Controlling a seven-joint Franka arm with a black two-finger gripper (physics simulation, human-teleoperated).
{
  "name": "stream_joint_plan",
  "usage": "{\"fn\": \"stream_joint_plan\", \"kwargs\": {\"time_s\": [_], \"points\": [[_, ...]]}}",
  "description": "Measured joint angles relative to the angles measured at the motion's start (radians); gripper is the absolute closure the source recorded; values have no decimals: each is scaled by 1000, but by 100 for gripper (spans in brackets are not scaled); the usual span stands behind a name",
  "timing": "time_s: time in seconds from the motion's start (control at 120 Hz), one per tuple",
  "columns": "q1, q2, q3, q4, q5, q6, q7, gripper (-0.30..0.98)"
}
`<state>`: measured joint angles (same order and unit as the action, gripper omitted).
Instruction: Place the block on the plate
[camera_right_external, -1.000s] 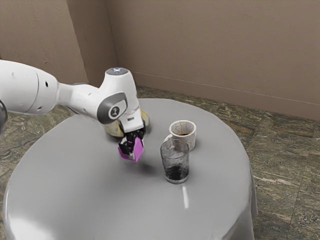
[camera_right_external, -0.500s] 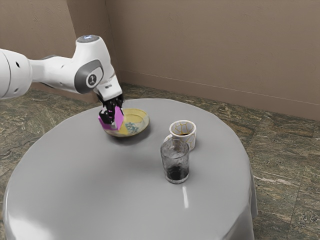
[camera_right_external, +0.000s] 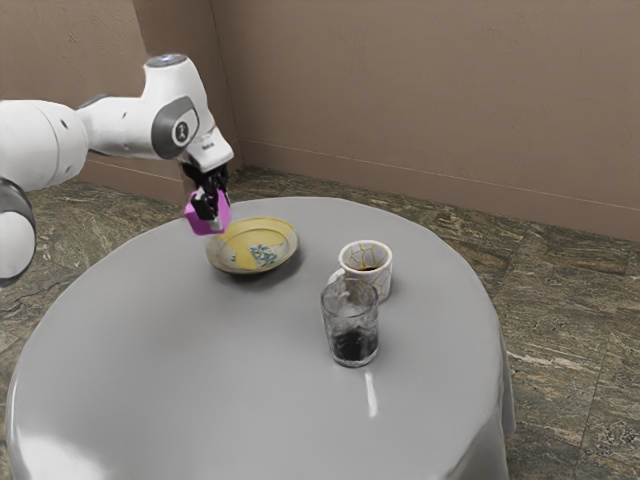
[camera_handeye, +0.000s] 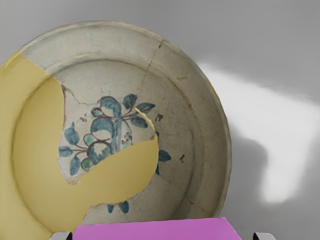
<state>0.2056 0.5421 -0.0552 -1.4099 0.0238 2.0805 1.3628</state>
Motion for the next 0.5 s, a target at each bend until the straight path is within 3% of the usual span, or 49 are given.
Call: {"fn": "stream_joint_plan", "kwargs": {"time_s": [0.283, 0.5], "points": [[-2, 99, -15, 95, -6, -12, -11, 30], [-2, 138, -27, 131, -30, 68, -20, 30]]}}
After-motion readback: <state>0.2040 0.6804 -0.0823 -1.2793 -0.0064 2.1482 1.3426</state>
